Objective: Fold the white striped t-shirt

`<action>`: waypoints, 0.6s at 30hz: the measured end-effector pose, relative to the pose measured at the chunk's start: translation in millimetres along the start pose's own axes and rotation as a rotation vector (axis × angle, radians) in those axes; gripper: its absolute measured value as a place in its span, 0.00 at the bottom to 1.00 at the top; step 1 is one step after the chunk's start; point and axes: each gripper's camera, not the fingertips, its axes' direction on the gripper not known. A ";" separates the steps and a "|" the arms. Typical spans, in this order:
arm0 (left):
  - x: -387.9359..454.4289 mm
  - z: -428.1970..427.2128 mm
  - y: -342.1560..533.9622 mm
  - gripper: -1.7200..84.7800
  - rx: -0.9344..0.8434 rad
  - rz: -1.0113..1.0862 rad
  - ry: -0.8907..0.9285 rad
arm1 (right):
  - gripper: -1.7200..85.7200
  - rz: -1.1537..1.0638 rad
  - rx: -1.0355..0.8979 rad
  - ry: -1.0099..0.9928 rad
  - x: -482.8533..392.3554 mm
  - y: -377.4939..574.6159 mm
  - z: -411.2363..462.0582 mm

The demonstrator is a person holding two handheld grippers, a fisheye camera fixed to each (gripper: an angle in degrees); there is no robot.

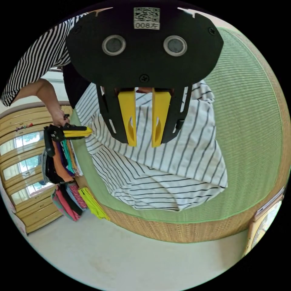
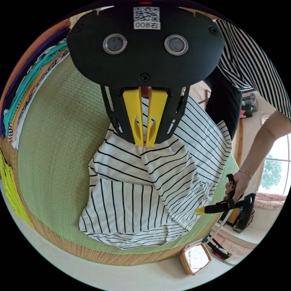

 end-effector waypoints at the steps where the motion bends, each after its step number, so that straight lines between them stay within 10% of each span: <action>1: -2.9 -1.5 -6.9 0.11 0.006 -0.020 -0.017 | 0.03 -0.005 0.001 -0.001 -2.6 -0.3 -2.5; 18: -2.0 -23.7 -73.9 0.05 -0.020 -0.139 -0.351 | 0.02 -0.042 -0.019 0.021 -26.9 -6.9 -41.3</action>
